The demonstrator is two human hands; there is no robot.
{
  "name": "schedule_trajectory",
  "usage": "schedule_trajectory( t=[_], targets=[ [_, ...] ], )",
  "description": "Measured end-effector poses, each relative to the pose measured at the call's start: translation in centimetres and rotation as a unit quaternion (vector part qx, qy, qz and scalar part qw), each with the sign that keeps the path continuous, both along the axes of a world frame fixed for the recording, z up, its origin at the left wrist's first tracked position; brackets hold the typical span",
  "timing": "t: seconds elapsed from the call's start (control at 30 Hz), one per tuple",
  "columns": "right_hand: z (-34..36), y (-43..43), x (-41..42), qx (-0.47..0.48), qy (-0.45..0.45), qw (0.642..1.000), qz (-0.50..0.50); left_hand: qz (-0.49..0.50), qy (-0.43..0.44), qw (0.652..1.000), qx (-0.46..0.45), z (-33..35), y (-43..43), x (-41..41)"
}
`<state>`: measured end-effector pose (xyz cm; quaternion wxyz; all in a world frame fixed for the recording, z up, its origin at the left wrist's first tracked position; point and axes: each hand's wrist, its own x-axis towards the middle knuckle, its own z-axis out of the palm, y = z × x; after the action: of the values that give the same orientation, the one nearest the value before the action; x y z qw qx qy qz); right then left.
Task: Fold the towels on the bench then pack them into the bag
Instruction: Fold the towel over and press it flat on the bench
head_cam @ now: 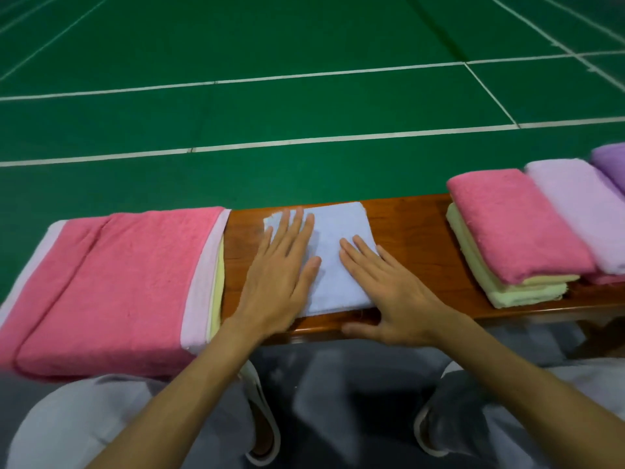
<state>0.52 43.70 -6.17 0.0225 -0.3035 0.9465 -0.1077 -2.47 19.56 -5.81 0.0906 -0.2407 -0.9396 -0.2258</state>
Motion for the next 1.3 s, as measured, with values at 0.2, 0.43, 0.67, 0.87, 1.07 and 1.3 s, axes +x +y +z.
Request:
schedule_trajectory(
  t=[0.2,0.43,0.67,0.87,1.07,1.3],
  targets=[
    [-1.7,2.2,2.6,-0.012,0.052,0.999,0.009,-0.150,-0.001,0.980,-0.127,-2.1,-3.8,4.1],
    [2.3,2.8,2.6,-0.188,0.018,0.982,-0.006,-0.105,-0.017,0.991,0.075,-0.2,-5.0,4.2],
    [4.5,3.0,-1.7,-0.331,-0.170,0.913,-0.169,0.033,-0.269,0.925,0.266,1.7,-3.8,1.7],
    [2.1,1.5,-3.9,-0.335,-0.137,0.859,-0.362,0.190,-0.293,0.903,0.250,0.4,-2.0,-1.0],
    [1.0,0.7,-4.7,-0.316,-0.065,0.860,-0.396,0.273,-0.248,0.899,0.237,-0.2,-0.5,-2.1],
    [2.6,0.0,-2.5,-0.195,0.133,0.895,-0.378,0.249,0.009,0.955,0.158,2.8,0.3,0.7]
  ],
)
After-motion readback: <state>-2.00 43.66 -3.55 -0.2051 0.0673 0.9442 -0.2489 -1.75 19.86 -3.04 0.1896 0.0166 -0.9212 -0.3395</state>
